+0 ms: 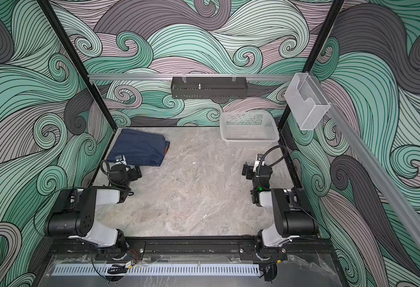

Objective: Fold and stack the trousers
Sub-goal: Reset both arms

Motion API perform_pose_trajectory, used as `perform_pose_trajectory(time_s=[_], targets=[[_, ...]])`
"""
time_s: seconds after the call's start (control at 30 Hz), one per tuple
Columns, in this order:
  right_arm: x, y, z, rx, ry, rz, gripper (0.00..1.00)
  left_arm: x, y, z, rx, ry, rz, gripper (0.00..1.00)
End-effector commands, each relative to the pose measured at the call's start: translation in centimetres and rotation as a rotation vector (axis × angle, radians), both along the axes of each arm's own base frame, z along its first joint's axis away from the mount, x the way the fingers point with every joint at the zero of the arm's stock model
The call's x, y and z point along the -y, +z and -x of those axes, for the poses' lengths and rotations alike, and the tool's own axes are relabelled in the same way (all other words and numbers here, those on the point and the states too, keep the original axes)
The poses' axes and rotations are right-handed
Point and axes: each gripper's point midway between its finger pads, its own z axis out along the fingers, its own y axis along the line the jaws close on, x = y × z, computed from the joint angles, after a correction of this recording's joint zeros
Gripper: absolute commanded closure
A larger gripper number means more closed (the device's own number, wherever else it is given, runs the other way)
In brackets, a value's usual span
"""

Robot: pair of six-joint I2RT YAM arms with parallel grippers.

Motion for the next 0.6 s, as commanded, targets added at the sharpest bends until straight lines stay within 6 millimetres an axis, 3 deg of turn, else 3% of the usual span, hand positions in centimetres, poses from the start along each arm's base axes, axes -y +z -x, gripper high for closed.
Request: perform_pose_trajectory(time_s=[0.0, 0.57], targets=[[-0.11, 0.32, -0.3, 0.002, 0.004, 0.013, 0.0, 0.34, 1.7, -1.03, 0.049, -0.015, -0.013, 0.01], [-0.23, 0.31, -0.31, 0.001, 0.006, 0.019, 0.01, 0.31, 1.69, -1.01, 0.048, -0.013, -0.016, 0.01]])
